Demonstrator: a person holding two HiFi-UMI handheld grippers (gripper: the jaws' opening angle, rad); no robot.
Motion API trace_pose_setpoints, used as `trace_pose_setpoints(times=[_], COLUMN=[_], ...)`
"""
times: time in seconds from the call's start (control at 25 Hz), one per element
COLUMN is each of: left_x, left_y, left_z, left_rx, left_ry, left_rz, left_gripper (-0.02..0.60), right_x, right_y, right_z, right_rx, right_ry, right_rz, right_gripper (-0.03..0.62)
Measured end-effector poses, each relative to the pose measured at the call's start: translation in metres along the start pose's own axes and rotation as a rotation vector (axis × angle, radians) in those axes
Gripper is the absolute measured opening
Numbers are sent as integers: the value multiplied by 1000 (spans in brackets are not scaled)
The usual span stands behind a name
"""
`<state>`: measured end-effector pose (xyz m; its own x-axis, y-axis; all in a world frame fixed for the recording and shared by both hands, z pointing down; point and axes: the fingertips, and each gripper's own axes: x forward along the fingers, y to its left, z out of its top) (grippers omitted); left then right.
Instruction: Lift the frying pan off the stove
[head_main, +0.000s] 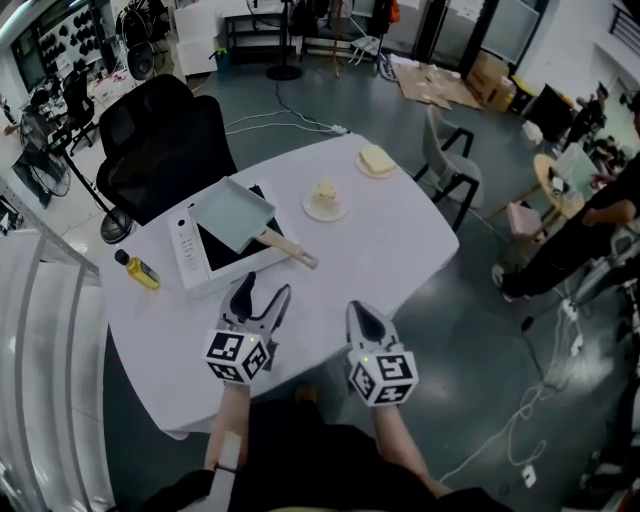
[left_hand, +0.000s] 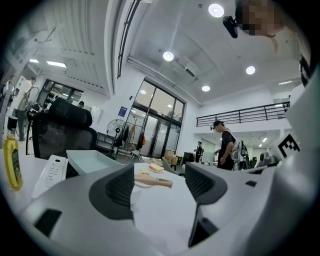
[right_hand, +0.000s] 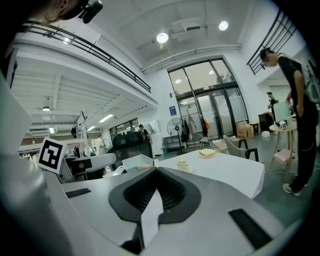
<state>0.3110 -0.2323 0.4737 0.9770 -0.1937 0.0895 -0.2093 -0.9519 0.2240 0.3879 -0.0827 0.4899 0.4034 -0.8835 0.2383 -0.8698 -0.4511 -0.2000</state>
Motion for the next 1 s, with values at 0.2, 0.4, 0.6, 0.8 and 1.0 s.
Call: trace_pose_setpoints(times=[0.2,0.4,0.6,0.8,1.0], left_x=[1,-9,-11,2,23], left_y=[6,10,15,31,44], left_z=[-3,-12,-28,-35,-23], left_rx=[2,-16,-58,-103,-111], left_ry=[8,32,39,36,2], left_rz=[18,55,100,173,254], left_gripper=[305,305,305,305,305], right_x=[12,11,18,48,84], right_y=[-2,5,-1,-4,-14], right_z=[1,-4,-11,-8,9], right_rx=[4,-10,-15,-43,-69], right_ry=[6,31,57,88,107], right_rz=[4,27,49,120,206], right_gripper=[5,5,5,5,5])
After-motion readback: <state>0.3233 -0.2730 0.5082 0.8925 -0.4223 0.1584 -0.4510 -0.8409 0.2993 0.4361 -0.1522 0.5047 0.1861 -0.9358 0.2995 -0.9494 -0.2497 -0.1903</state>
